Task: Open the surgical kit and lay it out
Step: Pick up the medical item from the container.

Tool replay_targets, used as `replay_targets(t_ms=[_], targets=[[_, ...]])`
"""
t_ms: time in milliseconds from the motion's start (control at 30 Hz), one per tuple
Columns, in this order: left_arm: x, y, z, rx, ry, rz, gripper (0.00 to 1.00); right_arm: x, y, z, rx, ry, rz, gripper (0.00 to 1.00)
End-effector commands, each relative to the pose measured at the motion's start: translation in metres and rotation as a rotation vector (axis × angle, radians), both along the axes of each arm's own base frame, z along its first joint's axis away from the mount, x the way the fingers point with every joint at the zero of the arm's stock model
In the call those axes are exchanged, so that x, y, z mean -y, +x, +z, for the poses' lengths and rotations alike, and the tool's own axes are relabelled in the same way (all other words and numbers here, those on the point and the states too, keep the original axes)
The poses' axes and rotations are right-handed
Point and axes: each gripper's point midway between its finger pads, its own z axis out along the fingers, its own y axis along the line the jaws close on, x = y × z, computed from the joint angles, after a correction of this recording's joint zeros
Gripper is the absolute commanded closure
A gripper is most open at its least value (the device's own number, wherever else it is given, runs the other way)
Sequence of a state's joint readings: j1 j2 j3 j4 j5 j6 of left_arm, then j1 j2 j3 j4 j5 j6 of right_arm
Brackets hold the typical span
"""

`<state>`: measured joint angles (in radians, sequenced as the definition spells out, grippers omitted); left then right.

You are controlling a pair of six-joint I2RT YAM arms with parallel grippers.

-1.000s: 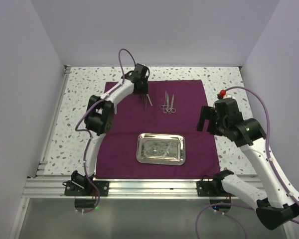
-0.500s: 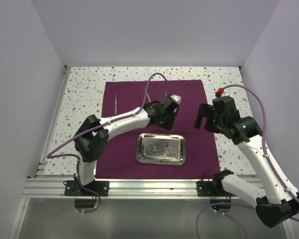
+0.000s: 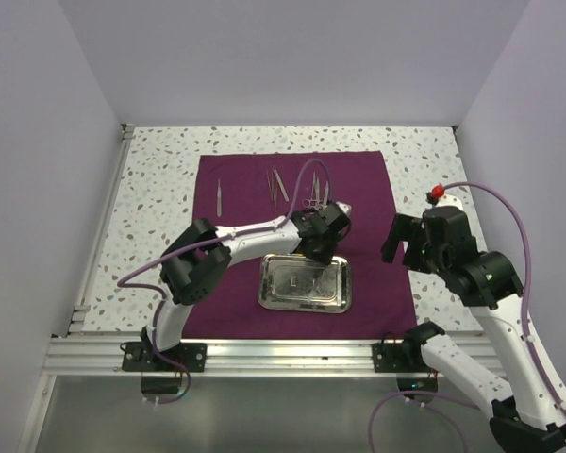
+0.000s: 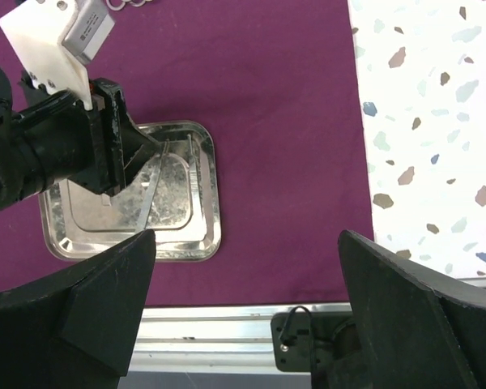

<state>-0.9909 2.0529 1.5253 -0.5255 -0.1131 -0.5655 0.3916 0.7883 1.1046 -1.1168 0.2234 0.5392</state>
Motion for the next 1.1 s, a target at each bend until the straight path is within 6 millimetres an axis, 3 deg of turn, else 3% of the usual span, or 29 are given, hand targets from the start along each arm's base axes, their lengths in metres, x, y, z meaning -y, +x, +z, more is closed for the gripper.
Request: replay_targets(t_ms=[0, 300, 533, 867, 1067], targets=[[0.015, 0.000, 0.007, 0.023, -0.040, 0.015, 0.65, 0.010, -0.009, -0.005, -0.024, -0.033, -0.022, 0.02], [0.016, -0.011, -0.009, 0.008, -0.013, 0.007, 0.65, 0.010, -0.009, -0.004, -0.022, -0.038, -0.013, 0.02], [0.011, -0.014, -0.037, -0.003, 0.059, 0.008, 0.67, 0.010, -0.008, -0.003, -0.019, -0.050, -0.004, 0.01], [-0.008, -0.014, -0.058, -0.013, 0.157, 0.064, 0.73, 0.011, -0.006, 0.000, -0.009, -0.062, 0.006, 0.01], [-0.031, -0.025, -0.071, -0.041, 0.223, 0.099, 0.76, 0.011, -0.004, -0.001, -0.005, -0.064, 0.003, 0.02]])
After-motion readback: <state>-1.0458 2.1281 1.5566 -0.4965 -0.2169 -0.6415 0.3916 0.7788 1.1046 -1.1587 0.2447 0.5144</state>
